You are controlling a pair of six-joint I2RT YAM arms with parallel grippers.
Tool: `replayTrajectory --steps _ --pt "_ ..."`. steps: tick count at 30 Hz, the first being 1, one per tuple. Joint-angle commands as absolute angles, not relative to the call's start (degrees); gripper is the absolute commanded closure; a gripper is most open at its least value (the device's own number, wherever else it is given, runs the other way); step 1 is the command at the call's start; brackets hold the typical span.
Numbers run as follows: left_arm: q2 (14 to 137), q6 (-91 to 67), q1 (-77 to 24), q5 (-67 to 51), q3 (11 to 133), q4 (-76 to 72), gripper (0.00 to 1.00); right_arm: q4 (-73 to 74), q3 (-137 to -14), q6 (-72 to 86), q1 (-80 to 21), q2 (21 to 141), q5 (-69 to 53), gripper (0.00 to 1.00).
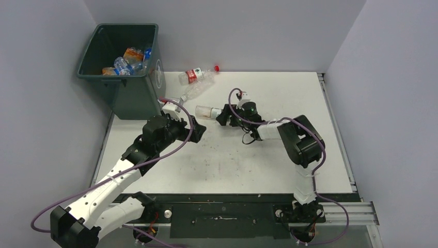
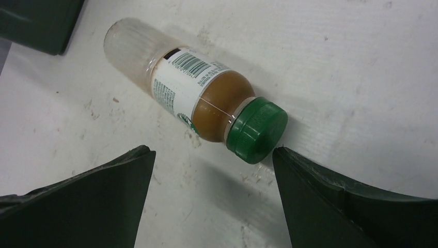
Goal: Put the plastic bottles in the bin
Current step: Move the plastic bottle to the center of the board.
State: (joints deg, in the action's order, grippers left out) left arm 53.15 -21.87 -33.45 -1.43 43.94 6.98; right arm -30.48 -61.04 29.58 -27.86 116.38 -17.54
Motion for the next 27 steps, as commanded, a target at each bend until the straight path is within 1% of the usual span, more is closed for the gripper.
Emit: replayTrajectory --steps 1,4,6,7,9,10,13,15,17,20,23,27 --pt "54.0 -21.6 -34.2 2.1 43.5 4.6 0.04 -37.0 -54.6 31.5 -29.1 108.7 -14.5 0.12" --pt "57.4 -21.5 -34.3 7.0 43.2 1.1 0.04 -40.9 -48.0 35.1 -29.0 104.7 -12.4 0.03" --pt "61.8 -19.1 -34.2 8.2 46.1 -1.4 0.04 -44.0 -43.5 38.0 -29.1 101.7 -10.8 0.0" --pt "64.8 -17.8 -34.3 9.3 48.5 -1.1 0.04 -45.9 -41.3 39.4 -29.1 100.2 -10.4 0.0" --pt "70.7 -15.2 -34.5 11.4 53.5 -0.8 0.04 -48.4 -37.1 42.0 -29.3 97.4 -9.4 0.04" --pt "73.7 -14.1 -34.6 12.3 56.0 -0.6 0.04 -49.2 -35.3 43.2 -29.3 96.1 -8.7 0.05" --pt "83.0 -17.7 -34.5 15.2 63.9 4.1 0.04 -50.4 -30.5 43.3 -29.3 92.4 -7.4 0.05" --pt "87.6 -22.1 -34.5 18.2 68.6 9.1 0.04 -48.4 -30.7 40.9 -29.0 90.3 -6.6 0.05" --pt "90.1 -26.9 -34.4 20.9 71.3 14.4 0.04 -45.0 -33.9 37.0 -28.9 89.8 -7.0 0.06" --pt "87.9 -32.7 -34.5 21.9 69.9 16.0 0.04 -39.8 -40.8 32.6 -30.0 91.6 -6.4 0.06" --pt "79.1 -35.7 -34.8 20.2 63.5 12.9 0.04 -37.8 -47.3 31.1 -31.5 95.6 -7.0 0.07" --pt "65.9 -35.0 -35.9 20.3 57.9 13.2 0.04 -29.4 -58.7 24.6 -36.0 103.0 -5.2 0.1"
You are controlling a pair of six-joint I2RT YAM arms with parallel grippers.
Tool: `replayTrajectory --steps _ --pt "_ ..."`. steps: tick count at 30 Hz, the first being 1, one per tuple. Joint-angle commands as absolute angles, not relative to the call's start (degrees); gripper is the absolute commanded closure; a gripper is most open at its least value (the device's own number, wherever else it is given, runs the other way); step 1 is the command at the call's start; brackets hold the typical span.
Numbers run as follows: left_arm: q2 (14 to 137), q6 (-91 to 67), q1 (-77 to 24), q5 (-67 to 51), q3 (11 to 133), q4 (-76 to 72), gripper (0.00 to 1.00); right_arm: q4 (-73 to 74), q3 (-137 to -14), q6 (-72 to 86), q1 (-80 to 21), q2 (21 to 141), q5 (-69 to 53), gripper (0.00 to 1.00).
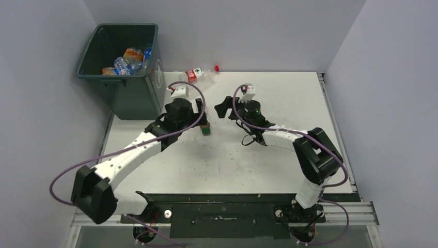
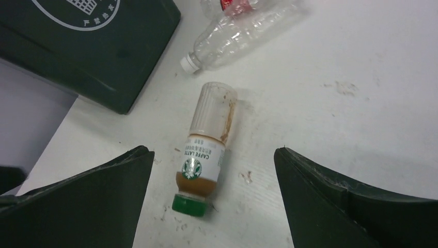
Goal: Put the plastic bottles in the bin
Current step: Move the plastic bottle to the center of the board, then pick up the plastic bottle at the center of the board.
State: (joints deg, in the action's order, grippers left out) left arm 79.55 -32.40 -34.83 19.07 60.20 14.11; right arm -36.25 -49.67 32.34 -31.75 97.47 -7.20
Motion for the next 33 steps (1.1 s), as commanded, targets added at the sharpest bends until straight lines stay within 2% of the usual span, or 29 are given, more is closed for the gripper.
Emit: replayTrajectory --steps 1,11,17,21,24,26,30,33 --pt "62.5 -34.1 -36.2 20.2 57.1 13.8 0.04 -26.8 -61.6 23.2 -37.1 104.7 -4.3 0.1" --pt "34.4 -30.5 -36.7 20.9 43.5 15.0 0.04 -16.3 -79.0 22.8 -43.8 118.2 -1.2 0.1" --pt "30.2 -30.6 -36.7 22.2 41.3 16.8 0.04 -6.8 -93.1 22.4 -46.9 127.8 4.9 0.1" --pt "29.4 -30.3 -36.7 22.8 41.0 17.4 0.04 -3.7 -97.2 22.2 -47.0 132.2 5.2 0.1" --pt "29.2 -30.6 -36.7 22.6 40.1 17.2 0.04 -0.7 -100.1 21.8 -47.3 135.2 4.1 0.07" --pt "29.3 -31.0 -36.6 22.3 39.7 17.0 0.04 1.8 -102.1 21.6 -47.3 136.8 3.3 0.0" --pt "29.4 -32.2 -36.7 21.5 39.4 17.0 0.04 1.8 -100.9 21.7 -47.2 137.0 2.7 0.17" --pt "29.2 -33.0 -36.7 20.7 39.3 17.0 0.04 -2.5 -95.8 22.2 -47.1 133.8 3.2 0.44"
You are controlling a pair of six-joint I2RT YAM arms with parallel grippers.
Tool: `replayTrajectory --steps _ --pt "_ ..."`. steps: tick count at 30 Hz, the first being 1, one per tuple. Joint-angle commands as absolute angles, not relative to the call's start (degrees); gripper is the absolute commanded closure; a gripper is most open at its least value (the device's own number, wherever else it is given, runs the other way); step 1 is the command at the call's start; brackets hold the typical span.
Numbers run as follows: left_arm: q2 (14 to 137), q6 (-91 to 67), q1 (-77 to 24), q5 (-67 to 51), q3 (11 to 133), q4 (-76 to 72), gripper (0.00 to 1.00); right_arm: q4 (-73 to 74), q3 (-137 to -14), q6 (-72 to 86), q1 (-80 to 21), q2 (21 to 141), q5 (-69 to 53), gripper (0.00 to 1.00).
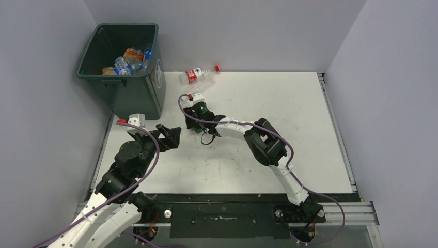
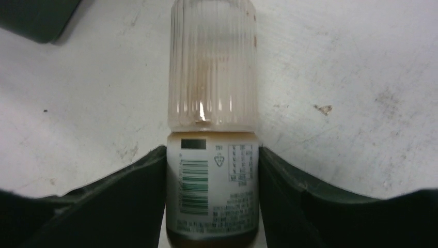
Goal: Put the plastic bottles in the bin
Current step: Pick up the plastic bottle at the center of the board.
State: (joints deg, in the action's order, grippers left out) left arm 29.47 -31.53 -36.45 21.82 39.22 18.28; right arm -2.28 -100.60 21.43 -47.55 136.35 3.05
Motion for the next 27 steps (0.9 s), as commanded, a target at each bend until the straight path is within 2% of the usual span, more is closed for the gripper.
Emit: replayTrajectory --steps 1,3,5,11,14,19,23,27 --pt "29.0 -33.2 -36.7 20.6 39.2 16.8 0.04 -3.7 -94.0 22.2 -47.0 132.4 3.8 0.51" --pt "28.6 -33.8 -36.7 20.6 38.9 16.3 0.04 -6.5 -89.4 22.2 -46.9 128.4 4.7 0.6" --pt "27.9 -34.6 -36.7 20.7 38.3 15.6 0.04 -10.9 -82.7 23.0 -46.6 122.5 5.6 0.63" --pt "26.7 -41.6 -36.6 19.2 33.6 9.7 0.04 -32.9 -56.0 27.0 -45.7 96.3 3.6 0.66" --pt "24.8 -45.4 -36.6 15.8 27.2 -2.1 0.04 -43.1 -43.0 29.5 -45.9 84.6 1.9 0.66" --pt "24.8 -48.7 -36.4 6.0 14.6 -32.1 0.04 -51.0 -31.4 34.4 -46.2 69.9 -2.4 0.67" --pt "32.7 -49.0 -36.5 -4.5 14.6 -44.0 0.04 -59.4 -23.5 40.4 -46.3 61.7 -4.3 0.67" --pt "42.4 -50.4 -36.9 -13.2 16.8 -53.7 0.04 -69.3 -18.0 46.9 -46.8 58.9 -5.6 0.66"
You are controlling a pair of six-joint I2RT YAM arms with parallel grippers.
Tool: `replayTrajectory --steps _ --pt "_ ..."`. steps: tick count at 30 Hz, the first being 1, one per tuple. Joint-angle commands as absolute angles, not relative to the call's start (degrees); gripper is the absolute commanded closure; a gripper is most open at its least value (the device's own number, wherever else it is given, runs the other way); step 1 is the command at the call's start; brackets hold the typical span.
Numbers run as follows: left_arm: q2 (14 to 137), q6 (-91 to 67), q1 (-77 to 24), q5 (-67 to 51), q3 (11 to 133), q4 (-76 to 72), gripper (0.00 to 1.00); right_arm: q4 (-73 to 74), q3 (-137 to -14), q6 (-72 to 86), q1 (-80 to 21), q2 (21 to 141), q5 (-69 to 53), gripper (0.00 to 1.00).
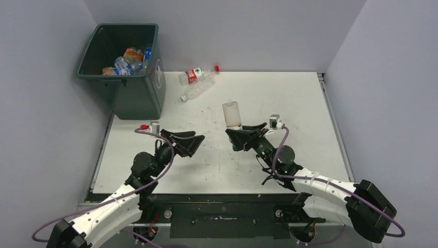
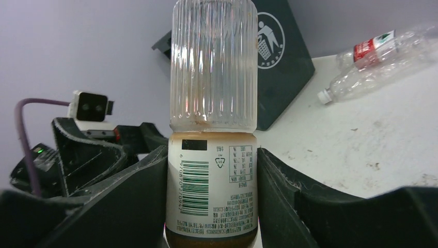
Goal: Put the plastic bottles in the bin
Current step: Pick up the plastic bottle at the center of the board.
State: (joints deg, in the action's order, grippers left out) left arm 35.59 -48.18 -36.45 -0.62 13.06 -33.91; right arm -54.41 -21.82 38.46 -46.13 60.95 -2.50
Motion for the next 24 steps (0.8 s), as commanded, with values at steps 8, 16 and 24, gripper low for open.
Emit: replayTrajectory --steps 8,16,24 --pt "52.9 -46.7 -43.6 -20.1 23.2 -54.3 0.04 -84.6 -15.7 55.6 -47.2 64.4 -5.7 0.66" --pt "56.5 -40.2 -50.7 -19.1 26.4 -51.2 0.04 -92.7 -16.4 60.1 -47.9 69.2 -5.6 0.65" --pt "60.7 -37.9 -53.5 -15.9 29.7 -48.1 0.1 -93.2 -17.7 60.1 -49.4 69.7 -5.4 0.65"
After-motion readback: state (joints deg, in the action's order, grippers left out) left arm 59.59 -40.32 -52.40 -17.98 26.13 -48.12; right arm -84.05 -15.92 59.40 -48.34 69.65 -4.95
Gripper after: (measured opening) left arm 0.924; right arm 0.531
